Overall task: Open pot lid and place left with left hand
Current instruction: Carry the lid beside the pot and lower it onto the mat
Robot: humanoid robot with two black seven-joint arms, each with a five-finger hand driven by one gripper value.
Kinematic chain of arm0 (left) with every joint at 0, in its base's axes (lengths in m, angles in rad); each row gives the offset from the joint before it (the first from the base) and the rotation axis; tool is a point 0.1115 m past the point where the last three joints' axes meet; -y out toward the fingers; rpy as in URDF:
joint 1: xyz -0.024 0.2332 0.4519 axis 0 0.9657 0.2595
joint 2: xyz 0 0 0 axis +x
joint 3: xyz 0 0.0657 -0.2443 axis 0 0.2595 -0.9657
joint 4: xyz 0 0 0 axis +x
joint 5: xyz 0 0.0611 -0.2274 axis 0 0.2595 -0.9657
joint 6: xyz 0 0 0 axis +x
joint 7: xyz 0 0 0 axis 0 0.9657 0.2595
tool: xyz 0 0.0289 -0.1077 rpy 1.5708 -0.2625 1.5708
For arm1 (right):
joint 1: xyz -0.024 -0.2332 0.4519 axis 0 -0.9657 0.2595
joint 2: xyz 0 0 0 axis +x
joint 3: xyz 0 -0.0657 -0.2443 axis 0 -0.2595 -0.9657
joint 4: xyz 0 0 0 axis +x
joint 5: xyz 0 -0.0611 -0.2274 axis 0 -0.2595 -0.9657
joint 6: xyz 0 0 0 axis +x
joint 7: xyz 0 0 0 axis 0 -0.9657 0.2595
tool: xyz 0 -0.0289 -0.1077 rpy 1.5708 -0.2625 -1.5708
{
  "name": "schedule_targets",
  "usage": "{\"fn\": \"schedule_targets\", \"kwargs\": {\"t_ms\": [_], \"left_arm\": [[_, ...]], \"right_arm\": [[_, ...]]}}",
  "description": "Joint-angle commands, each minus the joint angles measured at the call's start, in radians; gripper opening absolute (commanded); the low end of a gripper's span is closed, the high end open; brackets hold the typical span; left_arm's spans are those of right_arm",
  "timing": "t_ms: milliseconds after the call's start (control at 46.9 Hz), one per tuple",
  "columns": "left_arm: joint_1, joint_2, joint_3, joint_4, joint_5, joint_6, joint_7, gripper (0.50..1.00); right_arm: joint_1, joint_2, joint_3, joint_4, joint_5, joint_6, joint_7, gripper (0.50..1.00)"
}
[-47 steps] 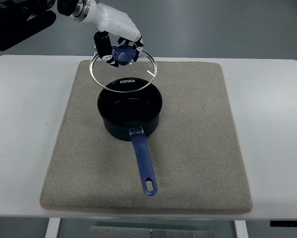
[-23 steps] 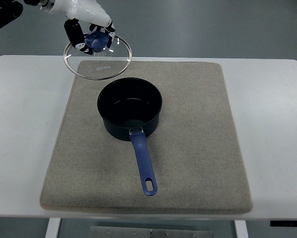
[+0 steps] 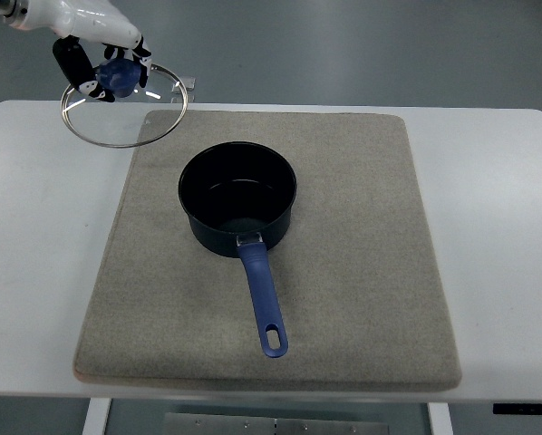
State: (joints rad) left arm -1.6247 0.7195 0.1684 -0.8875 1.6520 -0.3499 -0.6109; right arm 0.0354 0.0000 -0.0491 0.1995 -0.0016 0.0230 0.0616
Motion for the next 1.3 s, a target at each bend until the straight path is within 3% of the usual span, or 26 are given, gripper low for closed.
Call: {"fn": "schedule_targets", "kwargs": {"t_ms": [0, 448, 619, 747, 1280], "left_arm": [[0.012, 0.031, 0.000, -0.016, 0.003, 0.011, 0.000, 0.500], [0.100, 0.101, 0.009, -0.099, 0.028, 0.023, 0.000, 0.500], [0.105, 0.118, 0.080, -0.120, 0.032, 0.080, 0.000, 0.500], [0.105, 0.117, 0.118, -0.122, 0.032, 0.114, 0.000, 0.500], [0.164, 0.052, 0.105, -0.133, 0.015, 0.138, 0.000, 0.500]], "right_arm": [[0.000, 0.000, 0.000, 0.000, 0.000, 0.000, 0.000, 0.917], [0.000, 0.000, 0.000, 0.000, 0.000, 0.000, 0.000, 0.917], [0.000, 0.000, 0.000, 0.000, 0.000, 0.000, 0.000, 0.917], [0.000, 0.000, 0.000, 0.000, 0.000, 0.000, 0.000, 0.917], [0.000, 0.000, 0.000, 0.000, 0.000, 0.000, 0.000, 0.917]]}}
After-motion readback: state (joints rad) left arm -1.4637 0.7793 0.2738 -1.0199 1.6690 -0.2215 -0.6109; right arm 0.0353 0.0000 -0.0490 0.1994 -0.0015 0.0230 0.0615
